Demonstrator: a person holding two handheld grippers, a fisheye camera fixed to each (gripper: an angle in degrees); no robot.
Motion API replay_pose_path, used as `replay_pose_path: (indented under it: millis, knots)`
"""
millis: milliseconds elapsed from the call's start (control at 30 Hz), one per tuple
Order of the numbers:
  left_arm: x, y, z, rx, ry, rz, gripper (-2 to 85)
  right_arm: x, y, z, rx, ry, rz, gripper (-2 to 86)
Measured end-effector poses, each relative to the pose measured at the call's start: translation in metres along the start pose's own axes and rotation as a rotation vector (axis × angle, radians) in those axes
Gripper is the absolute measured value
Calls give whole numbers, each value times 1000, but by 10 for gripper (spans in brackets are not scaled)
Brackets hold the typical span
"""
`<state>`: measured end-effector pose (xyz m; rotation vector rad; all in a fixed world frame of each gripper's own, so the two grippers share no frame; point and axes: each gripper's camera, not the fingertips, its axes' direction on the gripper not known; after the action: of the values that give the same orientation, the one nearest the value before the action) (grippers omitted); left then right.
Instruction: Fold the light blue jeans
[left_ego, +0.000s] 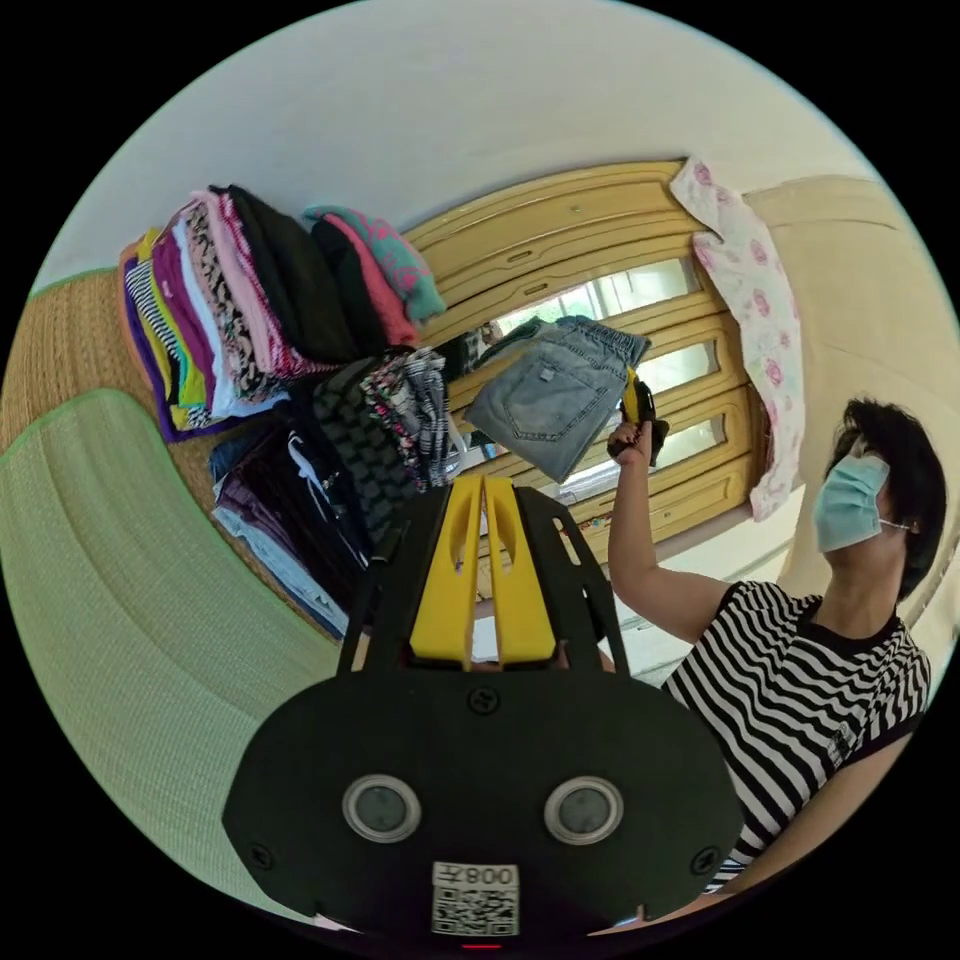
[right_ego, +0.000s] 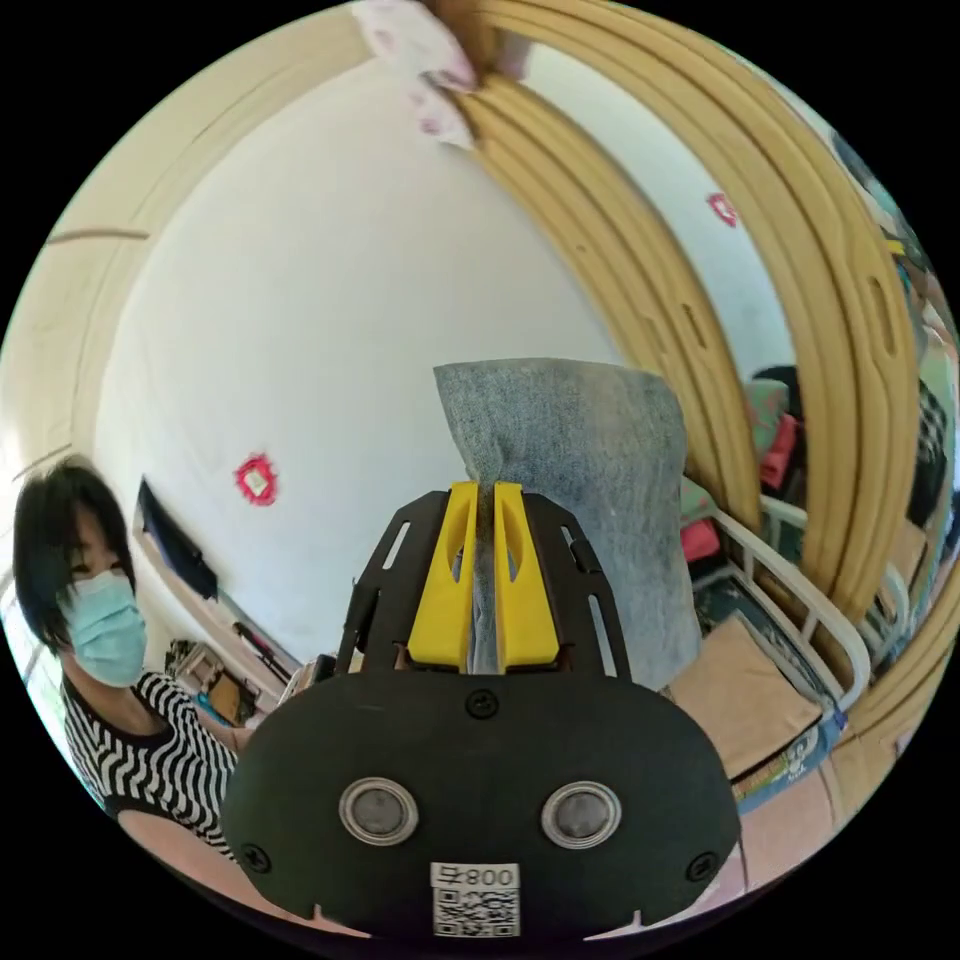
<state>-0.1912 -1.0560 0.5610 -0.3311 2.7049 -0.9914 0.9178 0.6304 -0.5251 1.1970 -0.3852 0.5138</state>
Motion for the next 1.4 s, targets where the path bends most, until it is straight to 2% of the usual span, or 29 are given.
replay_pose_path:
  millis: [167,400,600,733,867,1133,1400]
  knots:
    - [67,31,-87,57,127,200,29,-110,26,45,-45,-212,-162,21]
    - [116,111,-227,175,172,227,77,-197,124,162,-311,-376,-52,21]
    - [85,231,-334,125,-7,-23,115,-251,270,307,-720,-482,103,22]
    - [48,341,-411,246,-33,-264,131,-265,359,387,-929,-539,250,25]
    - [41,424,-465,347,-59,-337,132,-277,416,441,-1070,-643,299,29]
    - [32,523,-516,398,-132,-351,118,-268,476,506,-1145,-742,290,31]
    - [38,607,-541,448,-68,-324,81,-246,514,526,-1082,-824,328,32]
